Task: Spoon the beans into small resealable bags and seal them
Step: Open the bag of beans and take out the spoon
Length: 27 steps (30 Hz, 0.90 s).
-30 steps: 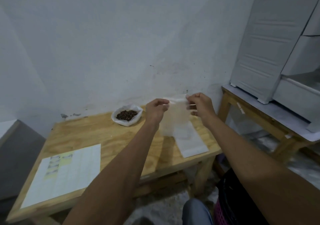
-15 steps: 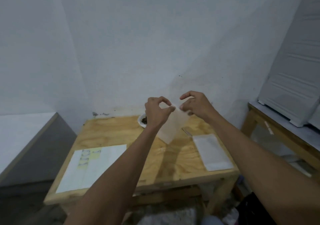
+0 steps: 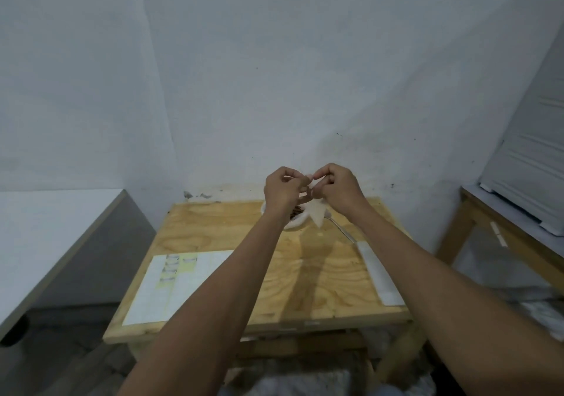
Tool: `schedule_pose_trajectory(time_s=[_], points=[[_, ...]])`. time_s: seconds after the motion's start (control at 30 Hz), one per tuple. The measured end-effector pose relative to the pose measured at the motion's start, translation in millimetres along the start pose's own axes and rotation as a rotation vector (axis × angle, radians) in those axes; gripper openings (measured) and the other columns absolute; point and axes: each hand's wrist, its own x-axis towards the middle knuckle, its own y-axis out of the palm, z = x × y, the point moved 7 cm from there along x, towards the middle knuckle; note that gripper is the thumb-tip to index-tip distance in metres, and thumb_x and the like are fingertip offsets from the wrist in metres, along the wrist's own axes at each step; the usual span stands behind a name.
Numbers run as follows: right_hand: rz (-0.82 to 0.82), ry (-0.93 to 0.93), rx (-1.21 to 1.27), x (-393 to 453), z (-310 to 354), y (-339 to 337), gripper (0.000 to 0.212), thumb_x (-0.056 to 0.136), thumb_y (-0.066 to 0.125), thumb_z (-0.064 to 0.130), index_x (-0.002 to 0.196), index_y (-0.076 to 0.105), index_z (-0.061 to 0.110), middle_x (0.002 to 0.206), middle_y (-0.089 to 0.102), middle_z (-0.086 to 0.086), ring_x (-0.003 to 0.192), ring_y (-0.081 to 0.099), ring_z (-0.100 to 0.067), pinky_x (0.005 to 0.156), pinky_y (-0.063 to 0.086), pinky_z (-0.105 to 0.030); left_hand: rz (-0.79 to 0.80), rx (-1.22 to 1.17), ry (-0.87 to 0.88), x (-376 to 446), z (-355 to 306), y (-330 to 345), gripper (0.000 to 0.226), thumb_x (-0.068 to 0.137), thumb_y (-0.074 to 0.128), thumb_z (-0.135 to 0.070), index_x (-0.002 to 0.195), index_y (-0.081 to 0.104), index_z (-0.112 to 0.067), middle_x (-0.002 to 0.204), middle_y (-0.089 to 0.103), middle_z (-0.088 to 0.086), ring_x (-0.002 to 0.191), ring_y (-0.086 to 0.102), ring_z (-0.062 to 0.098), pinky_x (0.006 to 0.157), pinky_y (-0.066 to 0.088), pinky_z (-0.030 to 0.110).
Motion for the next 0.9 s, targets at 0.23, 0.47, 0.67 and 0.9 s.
schedule_pose_trajectory(time_s=[0.23,0.47,0.67,0.9], points=[[0.093,0.027,0.218,-1.7,-5.3,13.0,0.037,0.080,0.086,0.013,0.112,0.068,0.010,0.093,0.073,-0.017,0.086,0.073,-0.024,0.077,0.062,-0.038,0.043,-0.077,-0.068,3.9,2.6,-14.1,0.014,0.087,0.066,0.009,0.099,0.066,0.001,0.086,0.071,0.018,0.075,0.073,0.027,0.067,0.062,0.036],[0.043,-0.009,0.200,-3.2,-6.6,13.1,0.026,0.079,0.083,0.001,0.103,0.073,0.004,0.099,0.074,-0.018,0.090,0.075,-0.027,0.071,0.063,-0.033,0.035,-0.045,-0.003,3.1,0.5,-15.8,0.019,0.087,0.064,0.010,0.098,0.059,-0.005,0.086,0.070,0.023,0.078,0.072,0.031,0.075,0.064,0.046],[0.057,0.016,0.280,-4.2,-2.1,12.0,0.019,0.083,0.076,-0.004,0.101,0.072,0.001,0.089,0.076,-0.017,0.077,0.076,-0.019,0.064,0.060,-0.029,0.094,-0.020,0.095,3.5,-2.8,-17.8,0.008,0.088,0.067,0.007,0.095,0.063,0.005,0.088,0.068,0.028,0.082,0.075,0.031,0.078,0.064,0.050],[-0.004,-0.015,0.207,-3.0,-1.5,8.4,0.016,0.086,0.071,-0.006,0.097,0.071,0.005,0.083,0.077,-0.016,0.073,0.075,-0.024,0.065,0.063,-0.037,0.123,0.043,0.102,6.3,-1.5,-19.6,0.015,0.086,0.063,0.013,0.097,0.072,0.008,0.084,0.071,0.022,0.085,0.074,0.031,0.075,0.064,0.045]])
